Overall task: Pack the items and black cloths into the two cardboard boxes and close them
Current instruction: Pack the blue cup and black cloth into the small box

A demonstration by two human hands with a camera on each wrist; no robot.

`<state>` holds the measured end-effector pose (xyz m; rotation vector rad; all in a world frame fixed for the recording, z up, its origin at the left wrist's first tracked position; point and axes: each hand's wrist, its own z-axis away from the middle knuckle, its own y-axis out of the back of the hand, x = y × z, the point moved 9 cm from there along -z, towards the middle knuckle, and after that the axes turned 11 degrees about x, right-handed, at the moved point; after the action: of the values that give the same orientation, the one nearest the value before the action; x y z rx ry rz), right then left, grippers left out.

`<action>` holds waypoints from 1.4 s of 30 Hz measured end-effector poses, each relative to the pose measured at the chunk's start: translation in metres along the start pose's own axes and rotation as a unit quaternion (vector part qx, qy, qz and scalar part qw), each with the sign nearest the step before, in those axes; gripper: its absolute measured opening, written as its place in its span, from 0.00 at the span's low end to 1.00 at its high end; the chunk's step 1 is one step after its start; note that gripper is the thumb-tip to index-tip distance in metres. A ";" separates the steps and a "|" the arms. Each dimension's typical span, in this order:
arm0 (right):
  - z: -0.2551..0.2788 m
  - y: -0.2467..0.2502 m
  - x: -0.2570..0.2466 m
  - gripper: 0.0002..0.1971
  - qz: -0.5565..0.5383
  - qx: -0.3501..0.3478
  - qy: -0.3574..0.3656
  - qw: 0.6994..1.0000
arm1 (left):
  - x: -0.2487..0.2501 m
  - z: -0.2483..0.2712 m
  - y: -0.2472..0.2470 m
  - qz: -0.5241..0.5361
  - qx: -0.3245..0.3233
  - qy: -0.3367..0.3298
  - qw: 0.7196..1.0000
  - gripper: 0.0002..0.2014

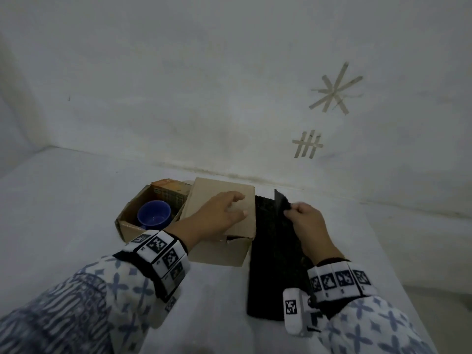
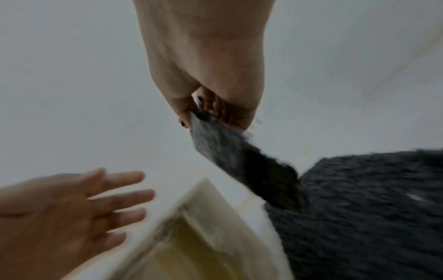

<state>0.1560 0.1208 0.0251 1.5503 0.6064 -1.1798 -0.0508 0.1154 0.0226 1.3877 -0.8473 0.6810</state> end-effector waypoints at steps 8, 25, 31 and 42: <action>0.052 -0.099 -0.115 0.15 -0.094 -0.071 0.110 0.987 | -0.011 0.004 0.063 0.391 -0.015 0.081 0.917 0.26; 0.137 -0.282 -0.116 0.13 0.331 -0.209 0.338 0.856 | -0.166 0.017 0.168 -0.283 -0.031 0.036 0.958 0.13; 0.150 -0.309 -0.071 0.17 0.512 -0.325 0.319 0.729 | -0.182 0.024 0.146 -0.298 -0.082 0.006 0.951 0.19; 0.150 -0.314 -0.052 0.17 0.544 -0.379 0.275 0.697 | -0.170 0.040 0.143 -0.333 -0.019 -0.012 0.943 0.21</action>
<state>-0.1853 0.0932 -0.0573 1.1244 0.3303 0.4601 -0.2664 0.0993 -0.0409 1.5276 -0.3573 0.1209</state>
